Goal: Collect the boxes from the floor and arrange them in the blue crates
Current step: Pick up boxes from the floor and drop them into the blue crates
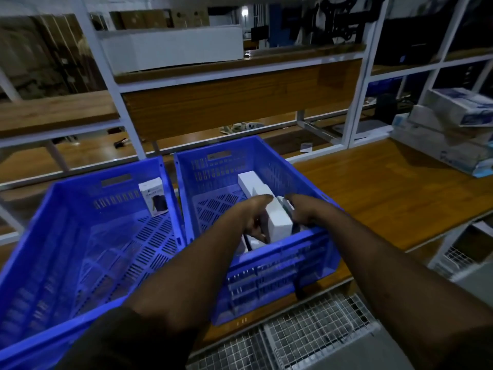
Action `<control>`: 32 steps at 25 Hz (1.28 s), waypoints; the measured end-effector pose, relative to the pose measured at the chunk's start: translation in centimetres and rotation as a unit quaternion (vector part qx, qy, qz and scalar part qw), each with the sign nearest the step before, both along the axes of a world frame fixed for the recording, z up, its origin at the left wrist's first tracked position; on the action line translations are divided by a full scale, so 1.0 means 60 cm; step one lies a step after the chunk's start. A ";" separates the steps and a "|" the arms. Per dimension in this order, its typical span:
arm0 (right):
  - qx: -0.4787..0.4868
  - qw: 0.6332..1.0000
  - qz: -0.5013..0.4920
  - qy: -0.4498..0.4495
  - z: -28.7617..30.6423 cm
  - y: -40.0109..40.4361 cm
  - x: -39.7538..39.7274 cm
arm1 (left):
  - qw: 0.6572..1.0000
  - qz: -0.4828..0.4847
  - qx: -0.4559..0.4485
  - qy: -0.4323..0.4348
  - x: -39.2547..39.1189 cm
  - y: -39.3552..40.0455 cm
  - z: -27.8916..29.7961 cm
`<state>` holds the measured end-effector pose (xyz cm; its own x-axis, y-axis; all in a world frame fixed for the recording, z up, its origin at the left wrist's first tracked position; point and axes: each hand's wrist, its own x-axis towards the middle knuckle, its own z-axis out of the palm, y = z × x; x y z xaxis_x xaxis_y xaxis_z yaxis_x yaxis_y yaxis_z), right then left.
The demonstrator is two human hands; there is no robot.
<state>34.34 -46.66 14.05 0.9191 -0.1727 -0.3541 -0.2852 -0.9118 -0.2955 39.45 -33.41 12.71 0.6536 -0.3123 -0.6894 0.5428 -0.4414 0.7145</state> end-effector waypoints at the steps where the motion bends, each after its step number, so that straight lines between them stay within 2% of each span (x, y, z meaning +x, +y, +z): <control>1: -0.022 1.000 0.003 0.013 -0.001 0.002 0.003 | 1.000 -0.006 0.021 -0.003 0.006 0.005 -0.002; 5: -0.081 0.995 -0.010 0.049 0.000 0.016 0.006 | 0.993 -0.041 0.112 -0.010 0.009 0.032 -0.014; 10: -0.131 0.988 -0.020 -0.073 -0.012 0.027 -0.007 | 0.978 -0.066 0.180 -0.076 -0.022 0.035 -0.008; 12: -0.161 0.982 -0.012 -0.096 -0.009 0.027 -0.014 | 0.978 -0.074 0.182 -0.076 -0.036 0.028 -0.002; 15: -0.192 0.981 0.024 -0.030 0.000 0.031 -0.023 | 0.972 -0.095 0.196 -0.093 -0.064 0.016 0.012; 17: -0.201 0.979 0.025 -0.036 0.001 0.033 -0.031 | 0.953 -0.119 0.238 -0.144 -0.077 0.009 0.014; 19: -0.183 0.977 0.003 -0.108 0.004 0.033 -0.039 | 0.931 -0.122 0.277 -0.202 -0.076 0.008 0.011; 21: -0.136 0.974 -0.021 -0.180 0.007 0.033 -0.049 | 0.917 -0.107 0.297 -0.245 -0.070 0.013 0.001; 24: -0.040 0.970 -0.040 -0.238 0.011 0.026 -0.061 | 0.879 -0.073 0.328 -0.337 -0.076 0.012 -0.004; 29: 0.027 0.941 -0.042 -0.335 -0.002 0.014 -0.091 | 0.785 0.042 0.306 -0.537 -0.131 -0.003 0.030; 32: 0.064 0.905 -0.053 -0.416 -0.012 0.015 -0.111 | 0.761 0.077 0.278 -0.581 -0.164 -0.015 0.035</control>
